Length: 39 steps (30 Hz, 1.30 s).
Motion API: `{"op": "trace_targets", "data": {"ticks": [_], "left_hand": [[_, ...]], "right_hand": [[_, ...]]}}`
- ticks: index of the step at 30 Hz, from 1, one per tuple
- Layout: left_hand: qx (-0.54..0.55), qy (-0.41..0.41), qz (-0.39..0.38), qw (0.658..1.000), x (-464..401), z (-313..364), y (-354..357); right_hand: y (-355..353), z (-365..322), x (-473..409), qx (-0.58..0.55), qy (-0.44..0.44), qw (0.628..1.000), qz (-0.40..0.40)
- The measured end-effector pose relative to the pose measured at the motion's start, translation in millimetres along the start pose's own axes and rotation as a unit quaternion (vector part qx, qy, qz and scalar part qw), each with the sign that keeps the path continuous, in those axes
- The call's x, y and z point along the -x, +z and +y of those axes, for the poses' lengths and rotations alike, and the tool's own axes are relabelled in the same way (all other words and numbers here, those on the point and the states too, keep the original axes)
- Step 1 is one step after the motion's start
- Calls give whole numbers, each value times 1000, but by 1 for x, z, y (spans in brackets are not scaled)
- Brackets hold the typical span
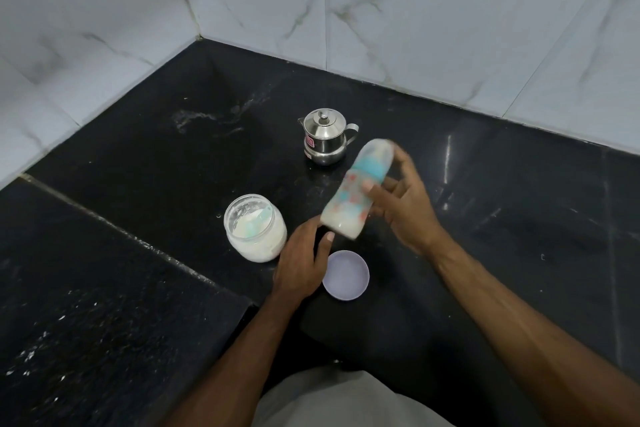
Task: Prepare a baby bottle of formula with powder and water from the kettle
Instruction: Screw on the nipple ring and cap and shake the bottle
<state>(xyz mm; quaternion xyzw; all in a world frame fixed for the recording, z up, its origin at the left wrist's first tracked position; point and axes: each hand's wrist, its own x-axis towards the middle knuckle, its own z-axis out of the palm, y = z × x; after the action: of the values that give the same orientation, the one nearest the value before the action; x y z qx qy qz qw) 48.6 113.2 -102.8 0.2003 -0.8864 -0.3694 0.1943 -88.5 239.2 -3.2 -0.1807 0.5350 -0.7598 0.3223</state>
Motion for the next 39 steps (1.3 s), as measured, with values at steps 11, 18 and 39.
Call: {"op": "trace_targets", "data": {"ticks": [11, 18, 39], "left_hand": [[-1, -2, 0, 1000, 0, 1, 0], [32, 2, -9, 999, 0, 2, -2], [46, 16, -19, 999, -1, 7, -6]], "right_hand": [[0, -8, -1, 6, -16, 1000, 11], [2, 3, 5, 75, 16, 996, -38], [0, 7, 10, 113, 17, 991, -73]]}}
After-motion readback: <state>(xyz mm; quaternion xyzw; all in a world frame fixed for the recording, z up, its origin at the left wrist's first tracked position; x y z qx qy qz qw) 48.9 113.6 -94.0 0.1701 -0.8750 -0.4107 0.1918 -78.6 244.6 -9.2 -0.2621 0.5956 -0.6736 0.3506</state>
